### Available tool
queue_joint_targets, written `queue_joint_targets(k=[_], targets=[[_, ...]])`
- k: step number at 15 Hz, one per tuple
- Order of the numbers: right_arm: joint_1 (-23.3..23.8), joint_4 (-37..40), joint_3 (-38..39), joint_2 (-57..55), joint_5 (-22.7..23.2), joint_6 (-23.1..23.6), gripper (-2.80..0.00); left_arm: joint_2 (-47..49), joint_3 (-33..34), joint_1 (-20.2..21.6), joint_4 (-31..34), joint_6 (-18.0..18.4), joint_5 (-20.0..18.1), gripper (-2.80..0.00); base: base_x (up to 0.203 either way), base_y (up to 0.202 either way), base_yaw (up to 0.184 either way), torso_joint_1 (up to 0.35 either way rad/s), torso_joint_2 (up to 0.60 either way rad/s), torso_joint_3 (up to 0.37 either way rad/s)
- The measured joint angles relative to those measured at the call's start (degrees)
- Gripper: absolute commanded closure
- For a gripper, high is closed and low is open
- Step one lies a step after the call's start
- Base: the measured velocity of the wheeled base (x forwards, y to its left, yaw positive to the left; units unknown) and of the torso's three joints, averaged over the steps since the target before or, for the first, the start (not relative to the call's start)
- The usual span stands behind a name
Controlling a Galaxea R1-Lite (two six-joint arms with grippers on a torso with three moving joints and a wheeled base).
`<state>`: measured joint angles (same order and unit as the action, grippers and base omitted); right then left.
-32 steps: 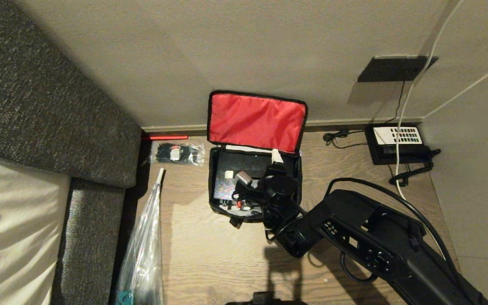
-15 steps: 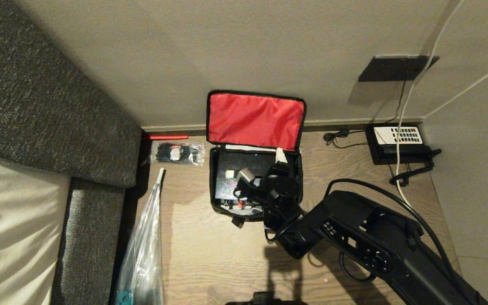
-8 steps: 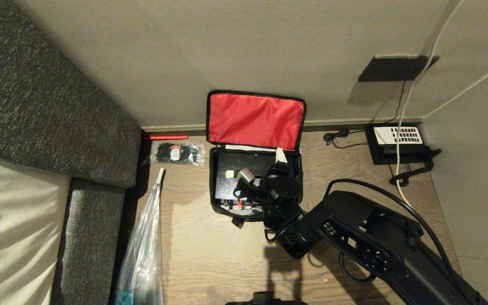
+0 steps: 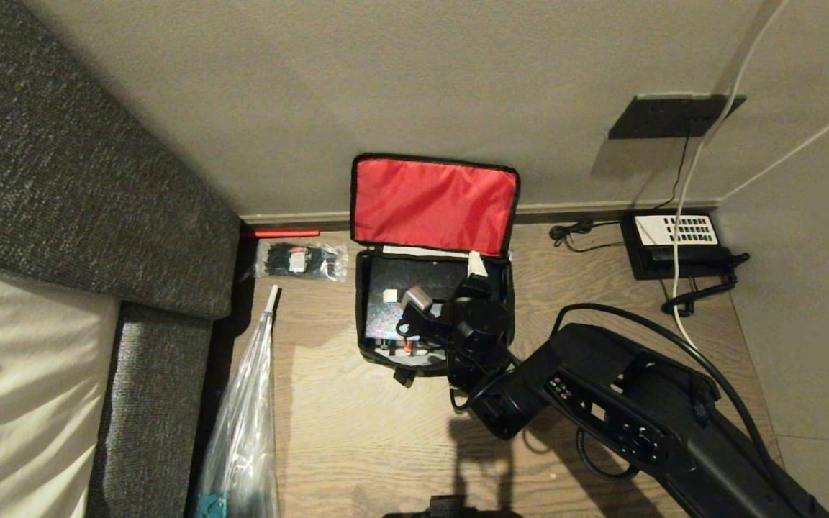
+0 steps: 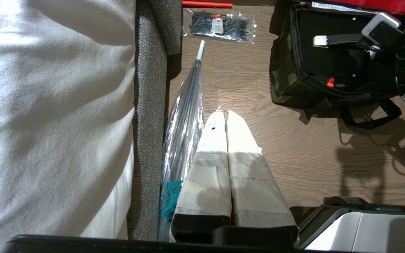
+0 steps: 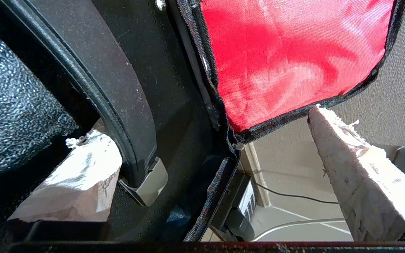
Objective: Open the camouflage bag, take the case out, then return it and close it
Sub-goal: Grip the handle
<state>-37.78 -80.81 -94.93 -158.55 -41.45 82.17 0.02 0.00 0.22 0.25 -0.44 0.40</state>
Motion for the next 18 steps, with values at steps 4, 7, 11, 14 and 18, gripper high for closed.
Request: queue_joint_targets(k=[4,7,11,14,18], targets=[[0.00,0.05,-0.06,0.04,0.00,0.00,-2.80,0.00,0.00,0.02,0.04,0.07,0.01,0.00,0.000,0.000,0.000,0.000,0.00,0.000],[0.00,0.17,-0.17,0.06,0.00,0.00,-2.80,0.00,0.00,0.05,0.24,-0.05,0.01,0.00,0.000,0.000,0.000,0.000,0.00,0.000],[-0.11,-0.26,-0.44,0.12,-0.06,0.02,-2.80,0.00,0.00,0.05,0.00,-0.31,0.01,0.00,0.000,0.000,0.000,0.004,0.00,-0.120],[-0.06,-0.63,-0.57,0.39,-0.11,0.02,-2.80,0.00,0.00,0.02,-0.09,-0.30,0.00,0.00,0.000,0.000,0.000,0.003,0.00,-0.160],[0.00,-0.66,-0.80,0.56,-0.02,0.02,-2.80,0.00,0.00,0.00,-0.09,-0.30,0.02,0.00,0.000,0.000,0.000,0.001,0.00,-0.027]])
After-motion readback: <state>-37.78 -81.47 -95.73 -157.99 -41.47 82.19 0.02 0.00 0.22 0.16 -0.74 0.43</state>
